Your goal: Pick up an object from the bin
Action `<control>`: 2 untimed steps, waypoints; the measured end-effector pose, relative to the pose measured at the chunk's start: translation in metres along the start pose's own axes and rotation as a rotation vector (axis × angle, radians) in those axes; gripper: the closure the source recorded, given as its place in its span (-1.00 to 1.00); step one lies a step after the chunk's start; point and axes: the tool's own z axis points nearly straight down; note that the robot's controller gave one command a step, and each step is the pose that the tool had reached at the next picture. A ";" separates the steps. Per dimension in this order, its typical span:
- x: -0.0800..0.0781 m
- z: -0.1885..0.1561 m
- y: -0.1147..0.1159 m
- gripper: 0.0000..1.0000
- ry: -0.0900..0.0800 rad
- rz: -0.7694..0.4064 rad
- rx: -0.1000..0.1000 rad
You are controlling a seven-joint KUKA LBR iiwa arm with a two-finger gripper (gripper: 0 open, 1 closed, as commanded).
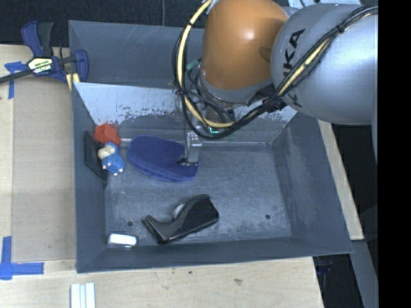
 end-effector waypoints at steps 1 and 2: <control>-0.016 0.144 0.040 -1.00 -0.005 0.095 -0.001; -0.017 0.139 0.040 1.00 -0.005 0.097 -0.003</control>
Offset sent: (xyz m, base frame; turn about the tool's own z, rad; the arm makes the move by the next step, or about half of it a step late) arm 0.0153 0.0395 -0.1402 0.0969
